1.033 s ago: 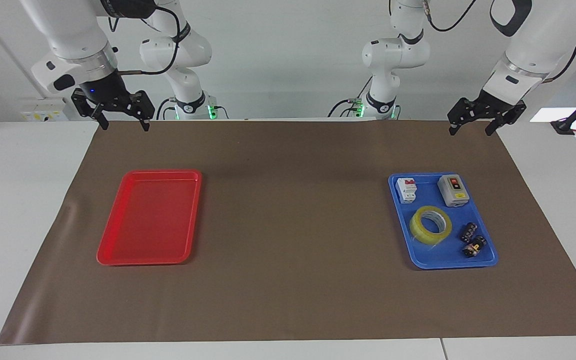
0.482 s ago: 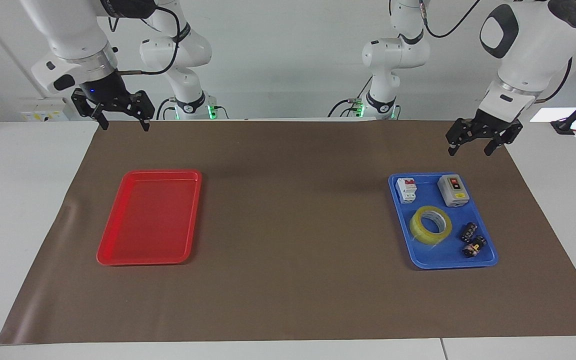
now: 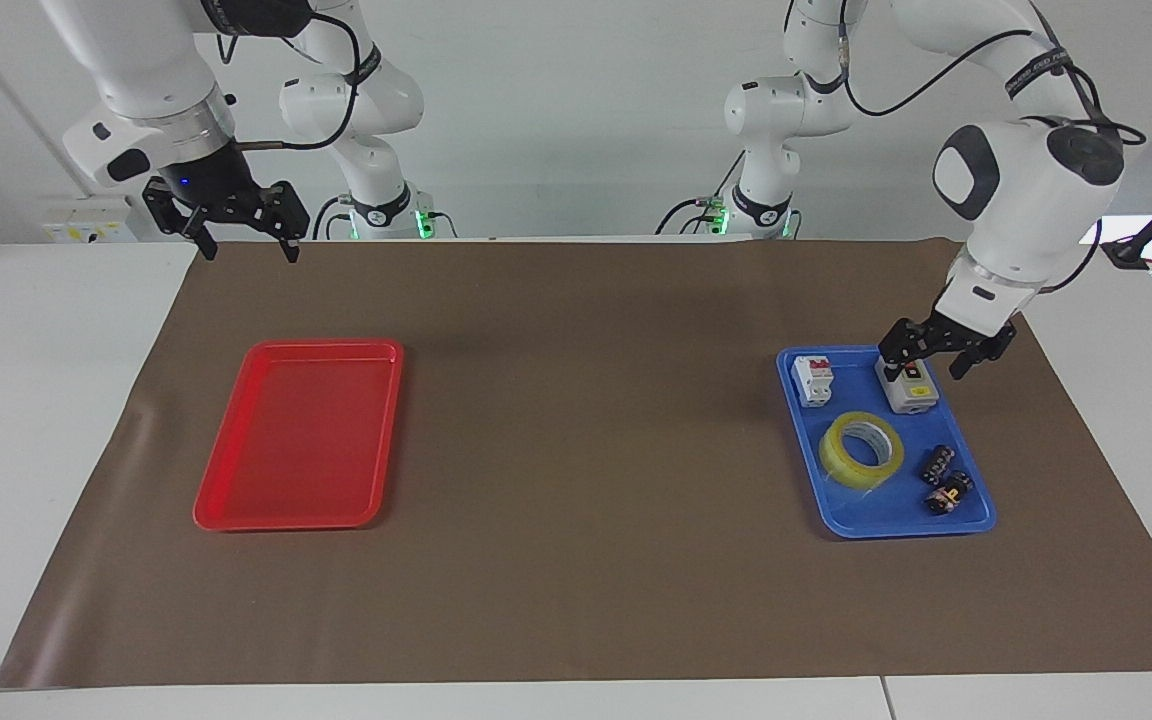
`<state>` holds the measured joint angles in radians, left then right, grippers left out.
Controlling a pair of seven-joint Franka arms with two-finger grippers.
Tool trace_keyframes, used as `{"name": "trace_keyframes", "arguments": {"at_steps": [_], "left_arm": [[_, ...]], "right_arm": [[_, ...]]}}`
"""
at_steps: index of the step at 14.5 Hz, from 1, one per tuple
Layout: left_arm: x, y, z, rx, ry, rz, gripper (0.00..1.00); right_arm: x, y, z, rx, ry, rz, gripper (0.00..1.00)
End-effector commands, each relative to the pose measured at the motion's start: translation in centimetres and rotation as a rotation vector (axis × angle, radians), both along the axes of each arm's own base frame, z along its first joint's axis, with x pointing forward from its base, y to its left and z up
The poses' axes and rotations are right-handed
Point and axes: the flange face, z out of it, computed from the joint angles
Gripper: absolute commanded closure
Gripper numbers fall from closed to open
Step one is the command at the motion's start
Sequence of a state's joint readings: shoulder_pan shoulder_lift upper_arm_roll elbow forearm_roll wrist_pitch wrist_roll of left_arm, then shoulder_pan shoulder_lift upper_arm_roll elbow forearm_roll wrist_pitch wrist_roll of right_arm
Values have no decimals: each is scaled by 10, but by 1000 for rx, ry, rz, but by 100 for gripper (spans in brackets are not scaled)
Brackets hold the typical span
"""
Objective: Place and move tape with both arms
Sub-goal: 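Reach the left gripper into the blue tray and grasp the yellow tape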
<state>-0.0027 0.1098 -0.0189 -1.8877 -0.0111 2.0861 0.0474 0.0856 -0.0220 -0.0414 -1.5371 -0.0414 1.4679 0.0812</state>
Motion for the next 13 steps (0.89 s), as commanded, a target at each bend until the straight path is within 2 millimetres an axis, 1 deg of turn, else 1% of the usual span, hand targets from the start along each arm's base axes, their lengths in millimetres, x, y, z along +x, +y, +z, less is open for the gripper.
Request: {"name": "trace_keyframes", "arguments": {"at_steps": [1,2,3,4,5,6,7,10,11,13], "left_arm": [[0,12,-44,-11,-31,13,0],[-1,14,-51,-11,-49,15,0],[-1,20,-64,-10,-53,25,0],[0,22,-72,-10,-51,28,0],[1,23,-75,-11,-54,31,0],[1,25,-86,-11,-38,36,0],[2,30,-90,-12,-37,56,2],[0,30,-108,-15,-61,86,12],[1,29,-120,-15,-52,92,14],[4,29,-132,-18,-59,109,16]], "right_arm": [[1,-2,0,13,5,18,0],[0,-3,1,13,3,18,0],[0,-3,1,13,3,18,0],[0,-2,1,15,3,18,0],[0,-2,1,15,3,18,0],[0,-2,1,15,3,18,0],[1,-2,0,13,5,18,0],[1,-2,0,13,5,18,0],[1,-2,0,13,5,18,0],[0,-3,1,13,3,18,0]]}}
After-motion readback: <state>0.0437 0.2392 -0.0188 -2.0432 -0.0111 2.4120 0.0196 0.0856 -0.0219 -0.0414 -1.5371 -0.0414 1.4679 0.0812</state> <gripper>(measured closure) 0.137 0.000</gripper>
